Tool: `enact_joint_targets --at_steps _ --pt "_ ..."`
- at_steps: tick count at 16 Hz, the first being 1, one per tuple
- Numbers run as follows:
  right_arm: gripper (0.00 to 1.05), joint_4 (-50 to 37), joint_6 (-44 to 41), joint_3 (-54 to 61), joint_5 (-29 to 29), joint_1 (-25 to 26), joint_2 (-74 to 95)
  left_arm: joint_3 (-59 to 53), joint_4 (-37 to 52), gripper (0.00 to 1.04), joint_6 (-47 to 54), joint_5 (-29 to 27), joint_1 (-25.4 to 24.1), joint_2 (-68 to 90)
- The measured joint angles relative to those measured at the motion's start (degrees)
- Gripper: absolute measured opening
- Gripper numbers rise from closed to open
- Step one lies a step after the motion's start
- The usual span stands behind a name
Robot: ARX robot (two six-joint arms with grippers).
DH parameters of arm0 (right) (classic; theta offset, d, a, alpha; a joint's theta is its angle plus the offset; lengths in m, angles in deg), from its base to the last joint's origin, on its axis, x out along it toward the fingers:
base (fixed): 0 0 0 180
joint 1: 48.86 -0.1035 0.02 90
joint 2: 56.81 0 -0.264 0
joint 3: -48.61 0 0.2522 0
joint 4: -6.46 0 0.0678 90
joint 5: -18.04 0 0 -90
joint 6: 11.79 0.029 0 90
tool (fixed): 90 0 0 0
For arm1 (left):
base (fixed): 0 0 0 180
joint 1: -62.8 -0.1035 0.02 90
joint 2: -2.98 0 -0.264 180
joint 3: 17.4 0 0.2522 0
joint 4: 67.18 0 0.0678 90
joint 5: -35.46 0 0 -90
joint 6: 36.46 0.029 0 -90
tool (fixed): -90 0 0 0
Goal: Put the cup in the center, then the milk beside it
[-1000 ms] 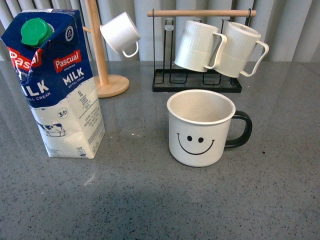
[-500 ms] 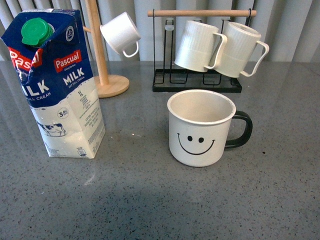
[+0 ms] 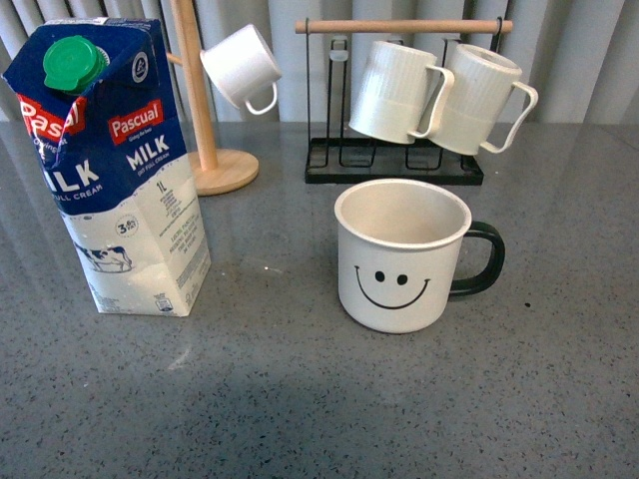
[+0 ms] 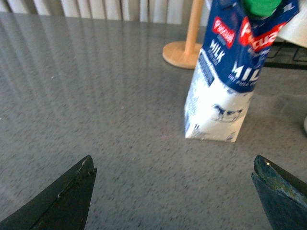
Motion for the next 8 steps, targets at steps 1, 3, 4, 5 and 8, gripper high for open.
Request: enact_joint_targets --at_steps 1,3,4,5,8 --pt "0.98 0.00 0.00 0.00 0.02 0.00 0.00 1.97 5.92 0.98 0.13 1.92 0.00 6.45" --pt "0.98 0.00 0.00 0.00 0.00 0.00 0.00 8.79 14.56 0.98 0.52 3.15 1.57 17.90" --pt "0.98 0.00 0.00 0.00 0.02 0.00 0.00 13.29 14.69 0.98 0.57 3.41 3.04 22.03" --pt "0.98 0.00 0.00 0.00 0.00 0.00 0.00 16.09 13.11 0.98 0.52 3.80 4.61 23.21" --pt "0.98 0.00 0.00 0.00 0.00 0.00 0.00 22.18 12.79 0.98 0.72 3.34 6.84 26.43"
